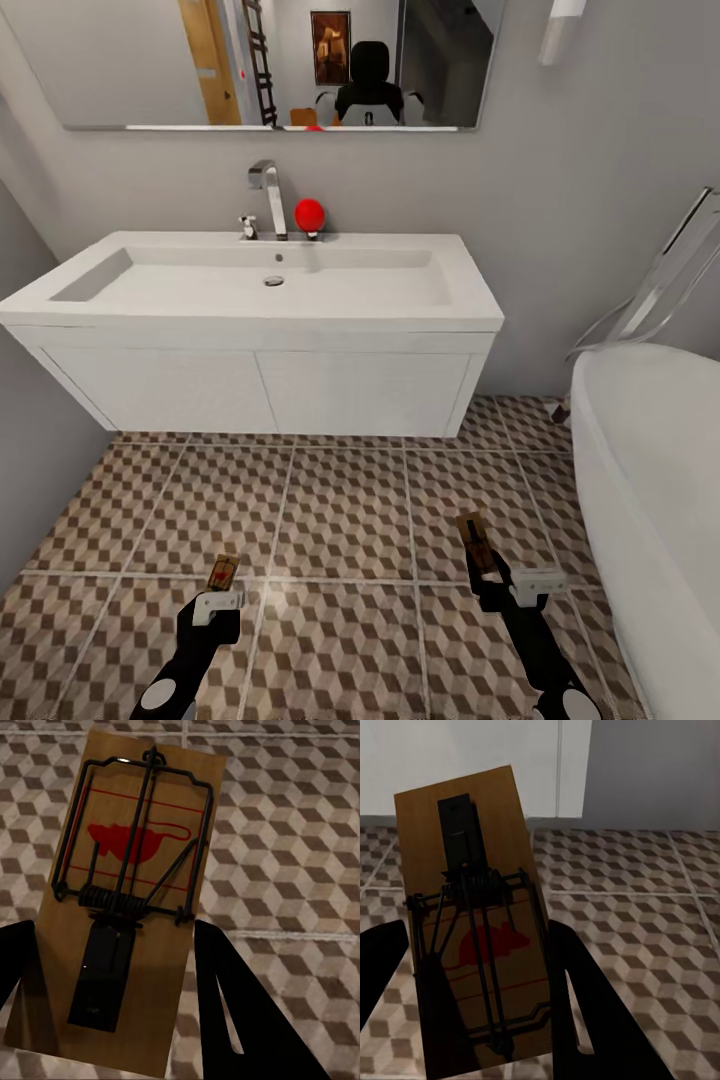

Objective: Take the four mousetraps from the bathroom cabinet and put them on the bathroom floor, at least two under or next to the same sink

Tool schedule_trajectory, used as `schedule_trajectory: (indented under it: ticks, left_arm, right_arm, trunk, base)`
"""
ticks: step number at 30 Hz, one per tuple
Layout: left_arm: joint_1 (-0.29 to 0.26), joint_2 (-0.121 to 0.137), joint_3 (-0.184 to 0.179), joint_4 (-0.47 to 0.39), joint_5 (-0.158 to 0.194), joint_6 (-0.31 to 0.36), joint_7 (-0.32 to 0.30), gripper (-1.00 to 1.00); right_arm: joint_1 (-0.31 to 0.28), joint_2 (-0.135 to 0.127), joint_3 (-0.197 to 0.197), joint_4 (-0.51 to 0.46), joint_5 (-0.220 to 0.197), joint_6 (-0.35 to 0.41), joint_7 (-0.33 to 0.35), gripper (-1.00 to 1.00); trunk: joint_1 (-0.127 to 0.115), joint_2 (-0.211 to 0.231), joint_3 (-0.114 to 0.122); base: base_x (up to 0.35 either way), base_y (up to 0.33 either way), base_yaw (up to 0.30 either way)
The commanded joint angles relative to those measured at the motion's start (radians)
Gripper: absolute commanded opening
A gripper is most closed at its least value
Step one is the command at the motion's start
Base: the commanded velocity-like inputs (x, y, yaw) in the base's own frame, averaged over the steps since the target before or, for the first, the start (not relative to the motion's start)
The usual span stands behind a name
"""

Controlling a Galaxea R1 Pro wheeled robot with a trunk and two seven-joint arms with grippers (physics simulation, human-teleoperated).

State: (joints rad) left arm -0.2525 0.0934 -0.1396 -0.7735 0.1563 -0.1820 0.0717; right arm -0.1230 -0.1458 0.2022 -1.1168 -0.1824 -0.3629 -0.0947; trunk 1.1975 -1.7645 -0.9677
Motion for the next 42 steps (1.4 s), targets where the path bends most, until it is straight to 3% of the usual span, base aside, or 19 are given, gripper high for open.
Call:
schedule_trajectory:
  ticks: [1,42]
  left_arm:
    - [-0.001,0.002,-0.008,0.000,0.006,-0.004,0.010,-1.00]
    - [-0.001,0.000,-0.008,-0.001,0.006,-0.004,0.010,-1.00]
  right_arm:
    - [-0.001,-0.001,0.005,0.000,-0.006,-0.004,-0.007,-1.00]
    - [0.000,-0.001,0.005,0.000,-0.006,-0.004,-0.007,-1.00]
  trunk:
    - [0.004,-0.008,-0.006]
    - [0.161,-0.295,-0.200]
  base:
    - [0.000,0.000,0.000]
    - [0.000,0.000,0.000]
